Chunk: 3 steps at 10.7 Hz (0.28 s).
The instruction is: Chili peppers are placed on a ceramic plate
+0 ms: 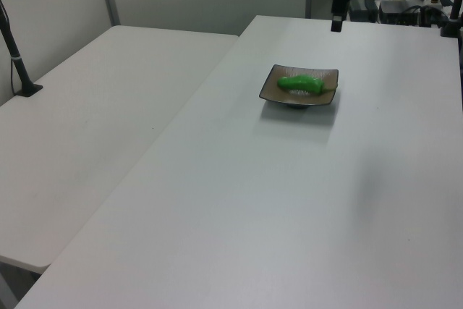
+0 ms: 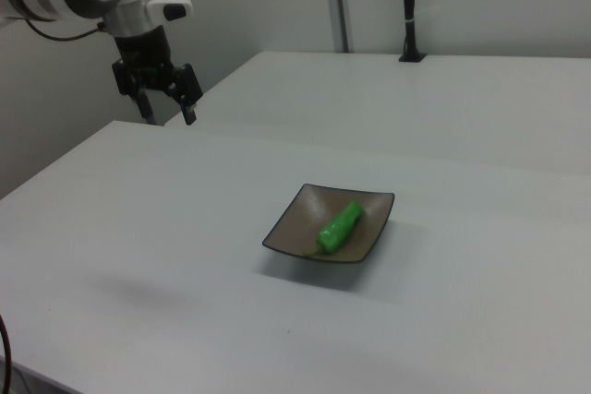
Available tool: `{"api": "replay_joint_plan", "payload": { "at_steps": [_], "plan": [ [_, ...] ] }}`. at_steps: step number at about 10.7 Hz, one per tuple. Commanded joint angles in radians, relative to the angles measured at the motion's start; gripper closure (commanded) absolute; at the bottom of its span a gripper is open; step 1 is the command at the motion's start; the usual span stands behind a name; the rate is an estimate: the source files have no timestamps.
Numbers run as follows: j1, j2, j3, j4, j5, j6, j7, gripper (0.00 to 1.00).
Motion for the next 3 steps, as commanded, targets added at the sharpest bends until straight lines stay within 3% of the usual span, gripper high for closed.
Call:
{"api": "replay_joint_plan", "payload": {
  "at_steps": [1,3],
  "plan": [
    [0.018,-0.007,-0.022,-0.026,0.015,0.063,-0.009,0.0],
    [0.018,-0.002,-0.022,-0.024,0.015,0.063,-0.005,0.0]
  ]
}}
